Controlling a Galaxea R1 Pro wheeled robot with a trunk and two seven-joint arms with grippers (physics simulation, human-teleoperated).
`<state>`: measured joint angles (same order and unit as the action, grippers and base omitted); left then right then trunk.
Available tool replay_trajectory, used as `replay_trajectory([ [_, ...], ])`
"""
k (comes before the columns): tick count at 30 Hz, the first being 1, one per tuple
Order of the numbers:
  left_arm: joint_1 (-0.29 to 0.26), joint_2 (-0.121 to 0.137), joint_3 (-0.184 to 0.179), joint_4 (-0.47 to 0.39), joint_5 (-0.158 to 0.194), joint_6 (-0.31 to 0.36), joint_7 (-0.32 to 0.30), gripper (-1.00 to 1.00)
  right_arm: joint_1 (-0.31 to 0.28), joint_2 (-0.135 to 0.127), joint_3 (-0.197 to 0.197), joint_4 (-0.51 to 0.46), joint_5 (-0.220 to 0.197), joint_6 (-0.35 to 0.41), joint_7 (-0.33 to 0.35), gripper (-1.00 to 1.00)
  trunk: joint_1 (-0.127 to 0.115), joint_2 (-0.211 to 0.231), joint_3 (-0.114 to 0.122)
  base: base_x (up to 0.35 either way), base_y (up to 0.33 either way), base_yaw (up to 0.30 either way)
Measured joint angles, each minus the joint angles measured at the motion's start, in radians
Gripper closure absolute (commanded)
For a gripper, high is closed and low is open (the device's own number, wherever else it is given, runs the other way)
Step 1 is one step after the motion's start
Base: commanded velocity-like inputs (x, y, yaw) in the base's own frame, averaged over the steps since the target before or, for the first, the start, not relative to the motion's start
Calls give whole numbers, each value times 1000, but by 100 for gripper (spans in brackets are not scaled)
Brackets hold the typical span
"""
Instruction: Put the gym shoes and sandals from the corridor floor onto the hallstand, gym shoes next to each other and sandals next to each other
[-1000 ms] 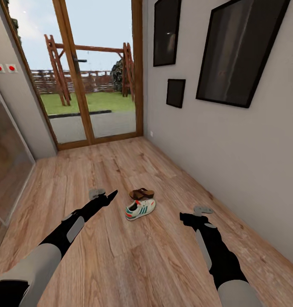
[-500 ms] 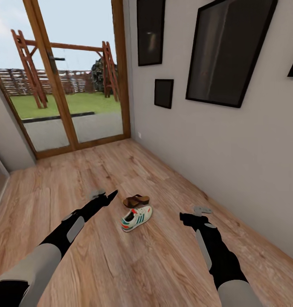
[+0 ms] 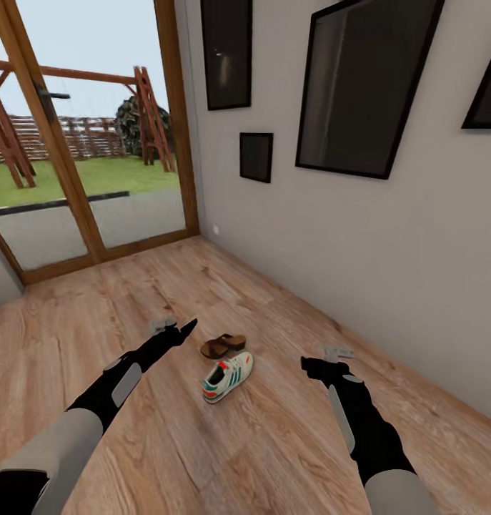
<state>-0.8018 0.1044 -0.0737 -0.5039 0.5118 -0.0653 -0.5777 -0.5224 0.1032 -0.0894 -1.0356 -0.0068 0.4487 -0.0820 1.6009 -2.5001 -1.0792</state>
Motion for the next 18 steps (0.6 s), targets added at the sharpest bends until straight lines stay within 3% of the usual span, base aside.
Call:
replay_trajectory([
  [18,0,0,0,0,0,0,0,-100,0,0,-1,-1,0,0,0,-100,0,0,0,141,321,-252],
])
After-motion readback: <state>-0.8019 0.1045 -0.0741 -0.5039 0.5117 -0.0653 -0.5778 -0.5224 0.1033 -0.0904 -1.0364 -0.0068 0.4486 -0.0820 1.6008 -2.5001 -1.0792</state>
